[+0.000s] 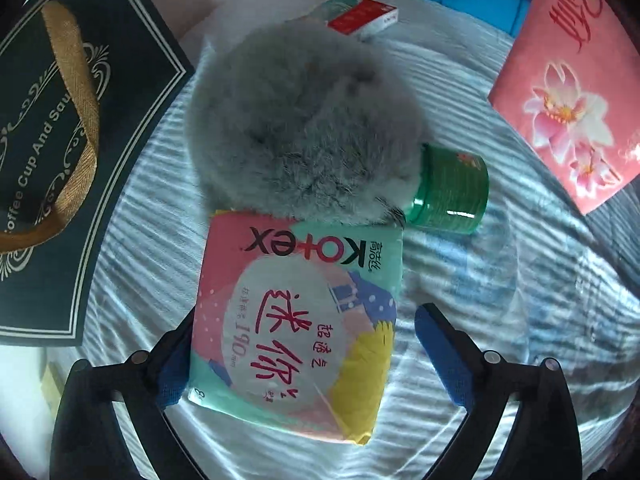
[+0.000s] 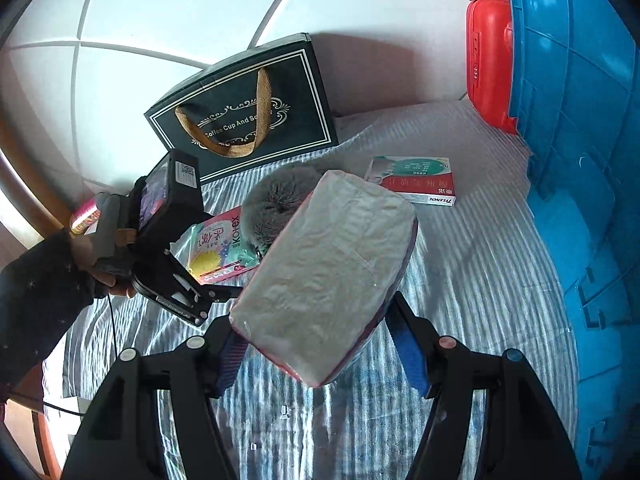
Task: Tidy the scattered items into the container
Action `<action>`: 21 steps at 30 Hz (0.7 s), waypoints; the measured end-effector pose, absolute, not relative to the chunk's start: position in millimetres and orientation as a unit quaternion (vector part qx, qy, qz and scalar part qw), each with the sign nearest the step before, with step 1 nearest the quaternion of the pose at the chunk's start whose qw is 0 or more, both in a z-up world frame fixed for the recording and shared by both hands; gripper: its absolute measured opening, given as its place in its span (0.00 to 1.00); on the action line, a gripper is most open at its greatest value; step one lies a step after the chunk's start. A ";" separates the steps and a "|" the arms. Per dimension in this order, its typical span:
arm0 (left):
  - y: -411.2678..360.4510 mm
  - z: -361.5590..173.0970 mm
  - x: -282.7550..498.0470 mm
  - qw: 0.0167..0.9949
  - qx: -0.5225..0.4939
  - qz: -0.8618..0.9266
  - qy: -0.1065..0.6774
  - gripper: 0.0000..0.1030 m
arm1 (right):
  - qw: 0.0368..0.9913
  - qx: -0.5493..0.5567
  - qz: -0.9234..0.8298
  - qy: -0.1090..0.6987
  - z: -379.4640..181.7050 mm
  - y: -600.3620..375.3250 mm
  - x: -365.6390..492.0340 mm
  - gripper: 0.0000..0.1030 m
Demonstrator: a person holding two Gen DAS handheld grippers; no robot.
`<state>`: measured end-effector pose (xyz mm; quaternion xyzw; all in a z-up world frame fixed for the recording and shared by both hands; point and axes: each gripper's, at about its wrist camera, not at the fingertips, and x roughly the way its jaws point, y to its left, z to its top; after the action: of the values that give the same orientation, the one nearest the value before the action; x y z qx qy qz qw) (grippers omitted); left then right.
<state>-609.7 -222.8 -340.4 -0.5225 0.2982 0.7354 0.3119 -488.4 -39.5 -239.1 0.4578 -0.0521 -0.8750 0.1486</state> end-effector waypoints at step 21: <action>-280.8 -215.6 -454.1 0.108 -0.439 0.883 0.128 0.66 | 0.199 0.415 -0.888 -0.017 -180.1 -67.5 -427.9 0.62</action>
<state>-454.1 -280.8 -215.6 -0.4389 0.1277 0.8828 0.1079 -427.9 -67.5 -180.1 0.4145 -0.0174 -0.8878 0.1994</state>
